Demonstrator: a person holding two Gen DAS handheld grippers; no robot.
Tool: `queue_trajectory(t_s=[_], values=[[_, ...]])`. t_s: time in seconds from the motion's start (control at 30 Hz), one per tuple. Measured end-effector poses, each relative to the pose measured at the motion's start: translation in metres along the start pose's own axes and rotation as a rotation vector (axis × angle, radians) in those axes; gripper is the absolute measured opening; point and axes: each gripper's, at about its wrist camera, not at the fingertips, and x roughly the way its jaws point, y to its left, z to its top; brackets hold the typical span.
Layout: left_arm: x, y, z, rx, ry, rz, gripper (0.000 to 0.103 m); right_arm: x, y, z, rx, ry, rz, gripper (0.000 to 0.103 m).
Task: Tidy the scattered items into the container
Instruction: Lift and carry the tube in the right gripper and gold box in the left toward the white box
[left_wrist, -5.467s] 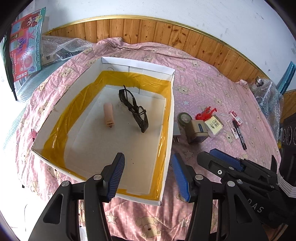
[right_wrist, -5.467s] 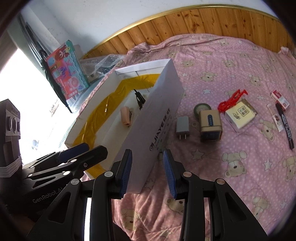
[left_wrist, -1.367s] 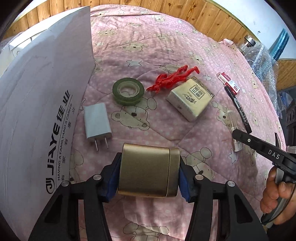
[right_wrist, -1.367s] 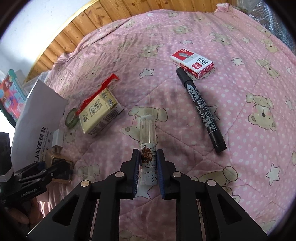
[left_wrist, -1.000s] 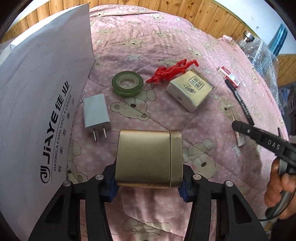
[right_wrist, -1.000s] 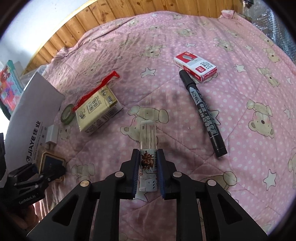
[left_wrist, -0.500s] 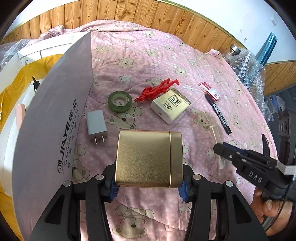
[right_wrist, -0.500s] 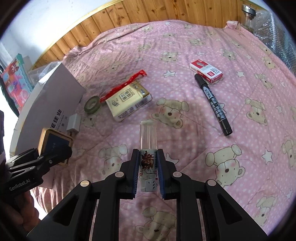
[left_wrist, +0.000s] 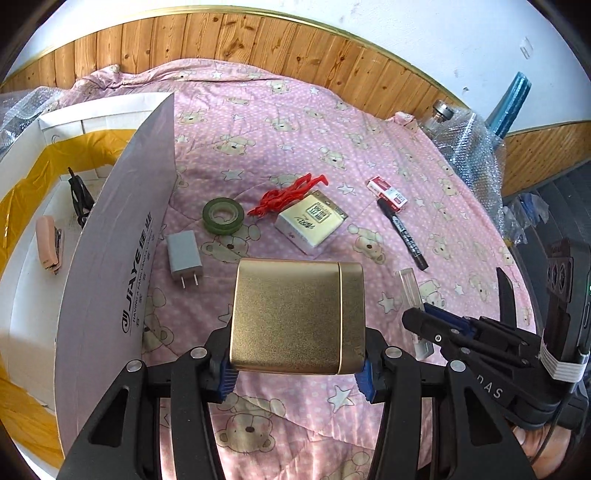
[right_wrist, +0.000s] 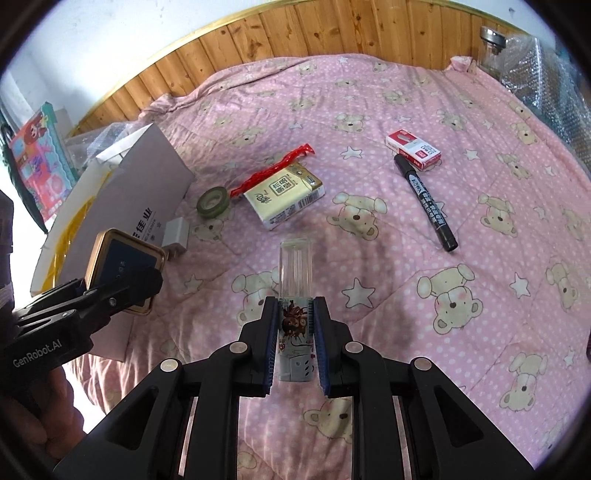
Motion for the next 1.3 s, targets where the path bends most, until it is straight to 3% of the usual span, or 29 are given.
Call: queue_trajectory(t_s=[0.33, 0.97, 1.3], values=[[-0.006, -0.013, 0.009, 0.027, -0.009, -0.052, 0.052, -0.037, 0.01, -0.005, 0.011, -0.061, -0.019, 0.019], [-0.087, -0.004, 0.001, 0.019, -0.154, -0.072, 0.052, -0.085, 0.059, -0.009, 0.001, -0.127, 0.036, 0.019], [-0.111, 0.001, -0.006, 0.002, -0.2, -0.069, 0.052, -0.102, 0.076, -0.01, -0.033, -0.156, 0.054, 0.019]])
